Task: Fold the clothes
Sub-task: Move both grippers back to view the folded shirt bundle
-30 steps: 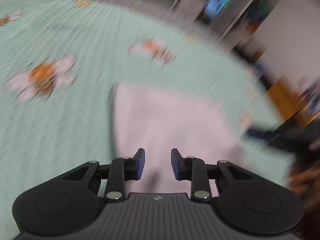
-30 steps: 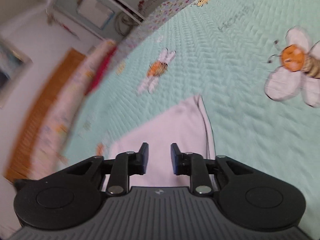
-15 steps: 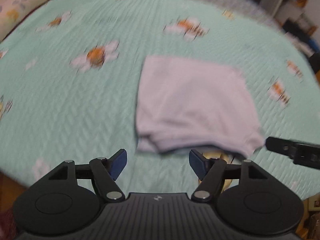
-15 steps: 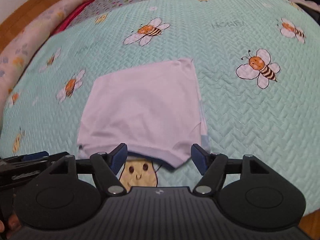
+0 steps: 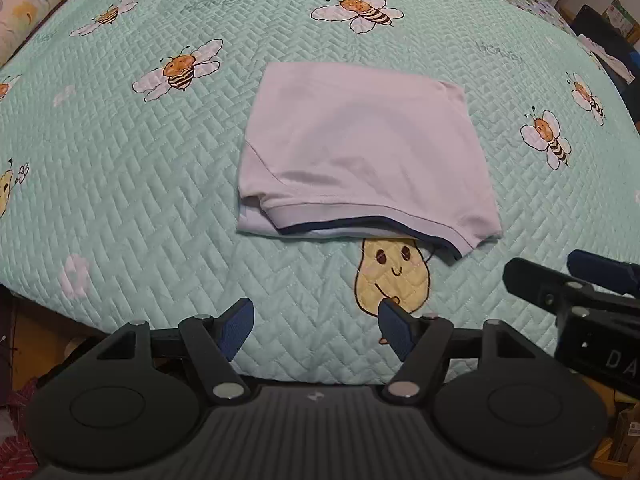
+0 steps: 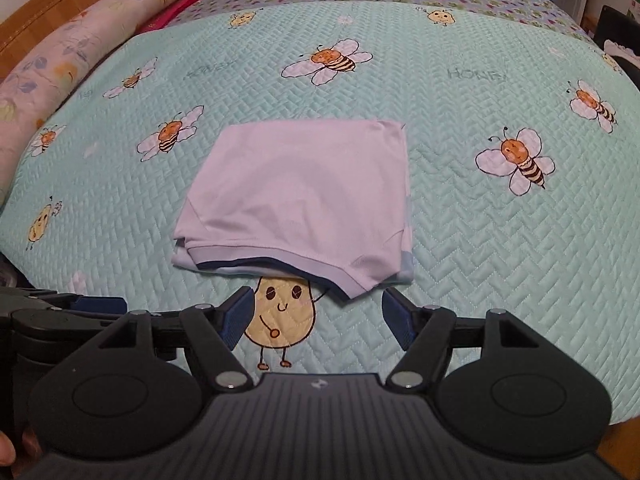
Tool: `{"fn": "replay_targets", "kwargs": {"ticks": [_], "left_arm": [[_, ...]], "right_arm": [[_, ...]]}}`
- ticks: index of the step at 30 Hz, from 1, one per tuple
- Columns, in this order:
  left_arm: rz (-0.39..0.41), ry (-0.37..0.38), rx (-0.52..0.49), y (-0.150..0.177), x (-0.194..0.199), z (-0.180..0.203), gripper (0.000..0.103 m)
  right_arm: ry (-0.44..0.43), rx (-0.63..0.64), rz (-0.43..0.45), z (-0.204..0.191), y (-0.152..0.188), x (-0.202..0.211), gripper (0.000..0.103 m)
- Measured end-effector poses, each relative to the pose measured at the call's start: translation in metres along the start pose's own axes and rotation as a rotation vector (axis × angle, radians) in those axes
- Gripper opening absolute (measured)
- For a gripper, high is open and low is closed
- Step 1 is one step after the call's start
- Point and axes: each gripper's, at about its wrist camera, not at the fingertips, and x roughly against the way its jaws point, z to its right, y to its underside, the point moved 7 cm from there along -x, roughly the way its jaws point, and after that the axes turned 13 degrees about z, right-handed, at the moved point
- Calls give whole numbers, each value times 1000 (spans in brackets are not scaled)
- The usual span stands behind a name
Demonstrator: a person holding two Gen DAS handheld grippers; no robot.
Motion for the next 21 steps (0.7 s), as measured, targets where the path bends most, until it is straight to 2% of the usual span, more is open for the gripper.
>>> {"fn": "replay_targets", "kwargs": {"ticks": [10,15,21], "left_arm": [[-8,-8,23,6,1,1,72],[5,10,1,5,-12,-7,72],[84,16,-48,3,-35,-23,72]], "right_arm": [[-47,1,-1,-6,5,-2,71],[-78,-17,11,-6,1,-16,70],[-100,-26,68,7,4,-34,70]]}}
